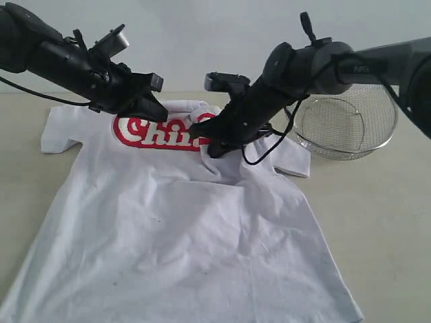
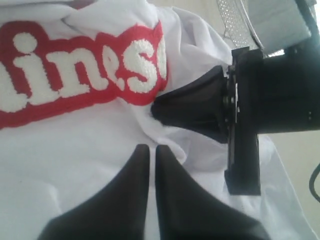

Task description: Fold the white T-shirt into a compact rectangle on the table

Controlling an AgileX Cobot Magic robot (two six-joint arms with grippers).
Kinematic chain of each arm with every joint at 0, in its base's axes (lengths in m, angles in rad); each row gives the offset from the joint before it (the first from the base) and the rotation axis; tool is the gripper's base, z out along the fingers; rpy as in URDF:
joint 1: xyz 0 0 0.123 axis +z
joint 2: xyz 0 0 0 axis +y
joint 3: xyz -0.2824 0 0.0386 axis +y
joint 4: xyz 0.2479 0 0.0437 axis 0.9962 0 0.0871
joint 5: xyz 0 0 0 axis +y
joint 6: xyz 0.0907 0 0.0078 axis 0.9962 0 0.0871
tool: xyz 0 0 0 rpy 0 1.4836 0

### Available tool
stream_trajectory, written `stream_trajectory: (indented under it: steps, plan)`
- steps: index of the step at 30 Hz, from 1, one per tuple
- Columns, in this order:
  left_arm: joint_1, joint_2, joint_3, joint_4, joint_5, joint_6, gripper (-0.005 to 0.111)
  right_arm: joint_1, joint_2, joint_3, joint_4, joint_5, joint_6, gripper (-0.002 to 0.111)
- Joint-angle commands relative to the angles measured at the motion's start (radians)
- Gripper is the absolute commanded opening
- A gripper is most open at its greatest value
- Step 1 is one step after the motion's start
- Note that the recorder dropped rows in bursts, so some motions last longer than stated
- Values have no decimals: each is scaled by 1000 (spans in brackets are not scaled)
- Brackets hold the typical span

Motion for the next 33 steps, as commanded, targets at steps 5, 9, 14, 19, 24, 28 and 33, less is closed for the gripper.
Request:
stream_trajectory:
  steps: [5, 9, 14, 19, 24, 28, 33]
  plan:
    - [-5, -5, -8, 32, 57, 7, 5, 41, 7, -6, -5, 73, -14, 1]
    - [-5, -5, -8, 32, 64, 7, 5, 47, 33, -6, -5, 114, -14, 1]
    - [-5, -5, -8, 32, 64, 7, 5, 62, 52, -6, -7, 144, -23, 1]
    - [-5, -5, -8, 32, 64, 7, 5, 88, 52, -6, 8, 175, -41, 1]
    - [-5, -5, -8, 34, 64, 7, 5, 116, 52, -6, 24, 220, -62, 1]
    - [-3, -5, -8, 34, 67, 7, 5, 147, 52, -6, 36, 246, -93, 1]
    - [-3, -5, -8, 36, 67, 7, 5, 148, 38, -6, 73, 215, -127, 1]
